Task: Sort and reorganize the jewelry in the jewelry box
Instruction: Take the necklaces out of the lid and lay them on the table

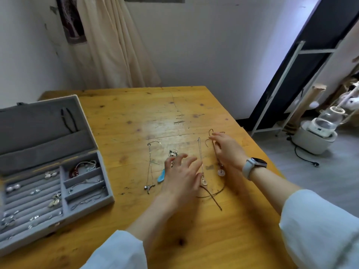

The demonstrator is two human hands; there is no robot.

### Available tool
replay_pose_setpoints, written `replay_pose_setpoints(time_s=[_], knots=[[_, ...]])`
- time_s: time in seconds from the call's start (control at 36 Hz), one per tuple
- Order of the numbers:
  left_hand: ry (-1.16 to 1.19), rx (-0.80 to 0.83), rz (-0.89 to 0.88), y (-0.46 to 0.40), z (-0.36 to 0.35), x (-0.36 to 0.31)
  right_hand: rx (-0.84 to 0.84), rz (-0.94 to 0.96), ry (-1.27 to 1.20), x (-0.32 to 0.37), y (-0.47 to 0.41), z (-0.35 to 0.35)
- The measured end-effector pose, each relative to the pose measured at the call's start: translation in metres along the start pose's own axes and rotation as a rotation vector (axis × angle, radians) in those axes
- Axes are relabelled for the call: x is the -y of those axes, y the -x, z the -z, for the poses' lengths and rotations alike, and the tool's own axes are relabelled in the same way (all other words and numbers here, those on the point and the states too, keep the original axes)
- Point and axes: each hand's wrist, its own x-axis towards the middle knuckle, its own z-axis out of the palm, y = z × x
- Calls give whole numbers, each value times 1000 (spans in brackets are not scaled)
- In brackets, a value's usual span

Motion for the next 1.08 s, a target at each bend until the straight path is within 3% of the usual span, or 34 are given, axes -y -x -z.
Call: replay_pose_setpoints(time_s=[0.08, 0.19, 0.44, 0.58, 0.72, 0.89, 1.08], knots=[[-32, -51, 66, 5, 17, 25, -71, 105, -33, 31, 3, -1], [-130, -62, 142, 15, 57, 64, -16, 212, -109, 91, -2, -5], [-313, -338, 343, 60, 155, 180, -16, 389, -133, 233, -31, -24], [-417, -303, 564, 74, 182, 236, -72, 381, -142, 298, -52, -48], [-465, -220, 662, 73, 184, 264, -133, 258, -17, 337, -67, -71], [-449, -296, 628, 73, 178, 272, -195, 138, 103, 357, -75, -84], [-456, -344, 606, 77, 173, 273, -118, 44, -52, 370, -74, -95]])
